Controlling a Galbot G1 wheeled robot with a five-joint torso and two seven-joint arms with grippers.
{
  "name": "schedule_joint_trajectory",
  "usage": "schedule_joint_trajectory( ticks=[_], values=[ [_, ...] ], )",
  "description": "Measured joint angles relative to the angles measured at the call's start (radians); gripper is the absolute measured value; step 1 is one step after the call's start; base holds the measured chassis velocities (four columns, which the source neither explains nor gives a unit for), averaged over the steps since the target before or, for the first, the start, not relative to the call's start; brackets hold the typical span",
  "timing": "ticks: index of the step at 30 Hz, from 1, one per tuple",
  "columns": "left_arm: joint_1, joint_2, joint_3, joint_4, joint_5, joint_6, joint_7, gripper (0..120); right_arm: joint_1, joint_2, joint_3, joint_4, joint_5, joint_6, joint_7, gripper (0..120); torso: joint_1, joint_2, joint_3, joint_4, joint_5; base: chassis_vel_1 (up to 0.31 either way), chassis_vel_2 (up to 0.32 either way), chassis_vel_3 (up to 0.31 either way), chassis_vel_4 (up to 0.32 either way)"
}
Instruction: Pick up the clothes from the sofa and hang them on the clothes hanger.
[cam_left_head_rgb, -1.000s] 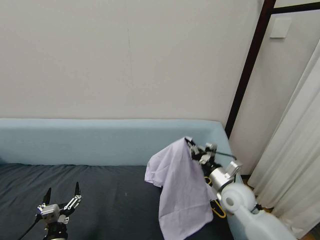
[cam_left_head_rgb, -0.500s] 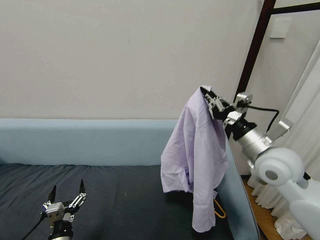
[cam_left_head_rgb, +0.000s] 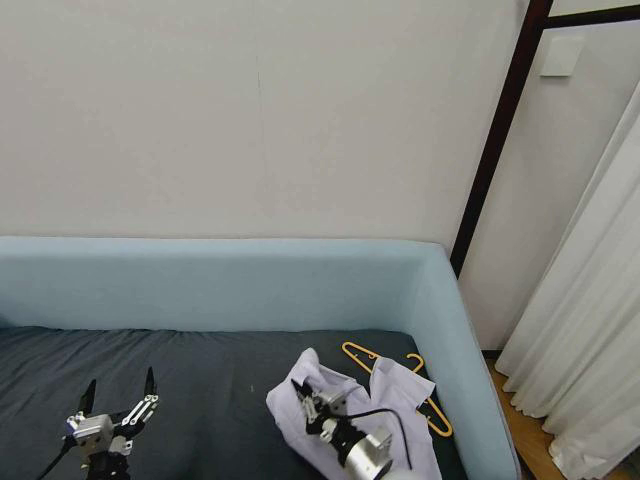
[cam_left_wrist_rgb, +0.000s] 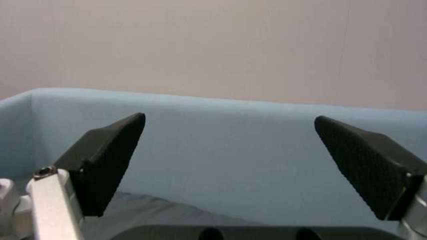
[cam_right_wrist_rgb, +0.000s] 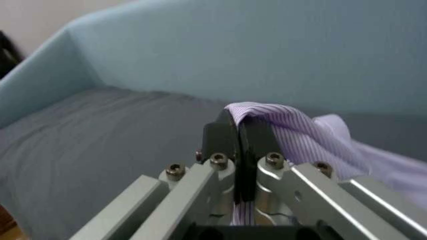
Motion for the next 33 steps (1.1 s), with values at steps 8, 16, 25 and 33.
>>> schedule_joint_trajectory(
  ticks=[8, 16, 25, 33],
  values=[
    [0.010, 0.003, -0.028, -0.001, -0.006, -0.016, 0.000, 100, -0.004, 0.085, -0.077, -0.090, 0.016, -0.111, 0.067, 36, 0.000, 0.000, 0.000, 0.0000, 0.0000, 0.000, 0.000, 0.000, 0.000],
    [-0.003, -0.004, -0.019, 0.013, -0.002, -0.021, 0.003, 100, -0.043, 0.056, -0.092, -0.013, 0.029, -0.135, 0.064, 63, 0.000, 0.000, 0.000, 0.0005, -0.0006, 0.000, 0.000, 0.000, 0.000],
    [-0.020, -0.007, -0.012, 0.019, 0.002, -0.016, 0.004, 100, -0.063, -0.017, -0.088, 0.058, 0.066, -0.072, -0.069, 96, 0.000, 0.000, 0.000, -0.0006, 0.0015, 0.000, 0.000, 0.000, 0.000],
    [-0.035, -0.005, -0.012, 0.034, 0.003, -0.012, 0.004, 100, -0.010, -0.092, 0.008, 0.151, 0.187, -0.155, -0.086, 100, 0.000, 0.000, 0.000, -0.0001, 0.0008, 0.000, 0.000, 0.000, 0.000]
  ],
)
